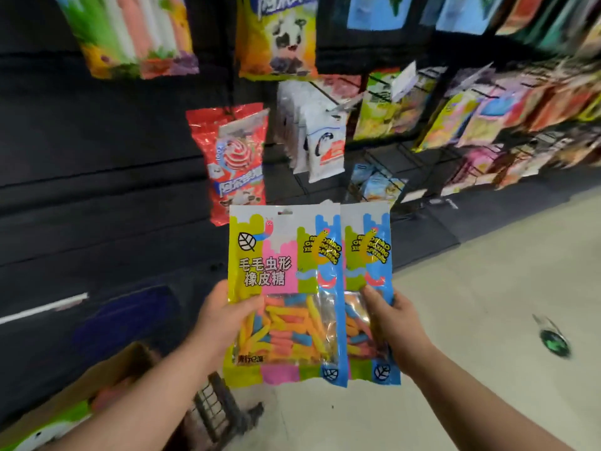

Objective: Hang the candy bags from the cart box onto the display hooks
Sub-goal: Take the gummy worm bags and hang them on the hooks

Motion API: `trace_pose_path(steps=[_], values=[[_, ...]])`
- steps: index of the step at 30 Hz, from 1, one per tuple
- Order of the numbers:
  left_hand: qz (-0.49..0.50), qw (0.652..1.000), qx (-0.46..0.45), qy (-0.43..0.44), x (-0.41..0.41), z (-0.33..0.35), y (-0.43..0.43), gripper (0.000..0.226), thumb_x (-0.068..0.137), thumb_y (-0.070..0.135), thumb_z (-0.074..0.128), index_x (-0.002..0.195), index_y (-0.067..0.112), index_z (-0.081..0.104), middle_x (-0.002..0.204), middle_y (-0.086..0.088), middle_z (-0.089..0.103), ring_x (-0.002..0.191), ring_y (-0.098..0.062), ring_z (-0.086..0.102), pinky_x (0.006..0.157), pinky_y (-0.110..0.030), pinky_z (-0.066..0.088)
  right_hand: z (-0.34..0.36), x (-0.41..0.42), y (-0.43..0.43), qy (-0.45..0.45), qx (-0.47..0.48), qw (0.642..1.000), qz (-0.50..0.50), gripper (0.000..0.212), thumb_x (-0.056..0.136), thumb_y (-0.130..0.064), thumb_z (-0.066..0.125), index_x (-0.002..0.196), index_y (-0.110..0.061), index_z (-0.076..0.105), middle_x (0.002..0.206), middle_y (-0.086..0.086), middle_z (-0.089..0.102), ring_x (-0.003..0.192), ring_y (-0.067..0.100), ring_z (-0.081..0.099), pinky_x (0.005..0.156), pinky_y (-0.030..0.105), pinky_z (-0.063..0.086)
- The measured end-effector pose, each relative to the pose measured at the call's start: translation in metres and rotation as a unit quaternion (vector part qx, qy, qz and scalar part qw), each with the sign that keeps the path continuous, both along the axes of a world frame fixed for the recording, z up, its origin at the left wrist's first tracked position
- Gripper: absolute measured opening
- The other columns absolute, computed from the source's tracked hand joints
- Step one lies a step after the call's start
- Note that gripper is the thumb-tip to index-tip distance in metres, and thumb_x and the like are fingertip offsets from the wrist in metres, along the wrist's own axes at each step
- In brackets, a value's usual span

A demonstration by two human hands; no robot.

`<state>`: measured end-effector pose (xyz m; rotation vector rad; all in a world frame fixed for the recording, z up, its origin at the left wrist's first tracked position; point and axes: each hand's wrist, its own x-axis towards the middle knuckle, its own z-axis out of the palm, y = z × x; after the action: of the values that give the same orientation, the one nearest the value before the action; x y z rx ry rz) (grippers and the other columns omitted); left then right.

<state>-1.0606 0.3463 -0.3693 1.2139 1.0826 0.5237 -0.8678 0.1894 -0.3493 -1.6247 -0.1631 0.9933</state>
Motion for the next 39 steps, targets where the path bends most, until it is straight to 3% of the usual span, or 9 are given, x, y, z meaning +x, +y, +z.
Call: trace_pose_path(steps=[4,9,13,16,18,22,30,34,39], values=[[-0.035,0.999,-0.011,-0.029,0.079,0.012,-0.044,0.026,0.081,-0.005,0.067,0.102,0.011,0.066,0.094,-0.008,0.076,0.079,-0.019,0.074,0.063,-0.031,0.059,0.012,0.066,-0.058,-0.017,0.007,0.999,-0.039,0.016,0.09,-0.034,0.062,0.09,-0.018,0.06,0.069,0.014,0.071,0.051,0.038,0.067,0.046,0.041,0.054],[-0.087,0.996,0.011,-0.035,0.173,0.038,-0.097,0.035,0.065,0.011,0.074,0.099,0.012,0.068,0.098,-0.011,0.075,0.096,-0.034,0.07,0.09,-0.053,0.053,0.032,0.142,-0.119,-0.042,-0.002,0.996,-0.08,0.019,0.09,-0.038,0.061,0.098,-0.021,0.059,0.089,0.019,0.071,0.059,0.046,0.068,0.051,0.054,0.056],[-0.113,0.992,0.017,-0.045,0.228,0.049,-0.123,0.032,0.077,-0.001,0.072,0.106,0.01,0.067,0.103,-0.013,0.074,0.099,-0.034,0.069,0.093,-0.054,0.052,0.047,0.184,-0.151,-0.053,0.005,0.991,-0.121,0.019,0.091,-0.038,0.061,0.098,-0.02,0.061,0.09,0.019,0.072,0.058,0.046,0.068,0.047,0.055,0.056],[-0.134,0.989,0.029,-0.055,0.262,0.054,-0.131,0.028,0.083,-0.007,0.064,0.104,0.012,0.067,0.101,-0.012,0.075,0.09,-0.027,0.071,0.078,-0.039,0.059,0.056,0.21,-0.165,-0.066,0.011,0.987,-0.145,0.021,0.091,-0.039,0.06,0.096,-0.019,0.062,0.083,0.015,0.074,0.059,0.044,0.069,0.048,0.053,0.057],[-0.146,0.986,0.044,-0.063,0.284,0.058,-0.131,0.03,0.084,-0.009,0.062,0.101,0.015,0.066,0.1,-0.01,0.074,0.087,-0.023,0.071,0.072,-0.031,0.059,0.06,0.226,-0.169,-0.09,0.023,0.982,-0.163,0.024,0.09,-0.04,0.061,0.09,-0.016,0.064,0.07,0.007,0.074,0.056,0.038,0.07,0.043,0.044,0.056],[-0.171,0.982,0.055,-0.057,0.327,0.06,-0.123,0.03,0.087,-0.007,0.061,0.113,0.006,0.064,0.108,-0.015,0.072,0.1,-0.032,0.068,0.089,-0.046,0.054,0.065,0.262,-0.167,-0.114,0.042,0.977,-0.175,0.023,0.091,-0.036,0.06,0.09,-0.014,0.066,0.064,-0.001,0.073,0.051,0.02,0.07,0.034,0.025,0.048],[-0.196,0.978,0.04,-0.056,0.443,0.056,-0.092,0.03,0.088,-0.004,0.062,0.117,0.004,0.061,0.109,-0.017,0.071,0.1,-0.035,0.068,0.093,-0.054,0.051,0.074,0.362,-0.146,-0.126,0.016,0.973,-0.192,0.025,0.091,-0.039,0.06,0.098,-0.015,0.065,0.102,0.023,0.068,0.059,0.028,0.072,0.038,0.034,0.054],[-0.208,0.975,0.04,-0.065,0.496,0.065,-0.07,0.029,0.087,-0.006,0.061,0.114,0.007,0.062,0.103,-0.011,0.073,0.094,-0.027,0.07,0.077,-0.036,0.056,0.081,0.413,-0.126,-0.134,0.009,0.969,-0.205,0.028,0.091,-0.038,0.059,0.099,-0.012,0.065,0.091,0.015,0.072,0.058,0.025,0.072,0.036,0.032,0.052],[-0.19,0.979,0.041,-0.055,0.539,0.072,-0.037,0.023,0.087,-0.005,0.061,0.102,0.012,0.063,0.102,-0.013,0.072,0.094,-0.031,0.068,0.087,-0.044,0.053,0.073,0.466,-0.104,-0.184,0.005,0.957,-0.224,0.026,0.091,-0.037,0.059,0.091,-0.014,0.07,0.072,0.0,0.074,0.059,0.011,0.071,0.043,0.021,0.052]])
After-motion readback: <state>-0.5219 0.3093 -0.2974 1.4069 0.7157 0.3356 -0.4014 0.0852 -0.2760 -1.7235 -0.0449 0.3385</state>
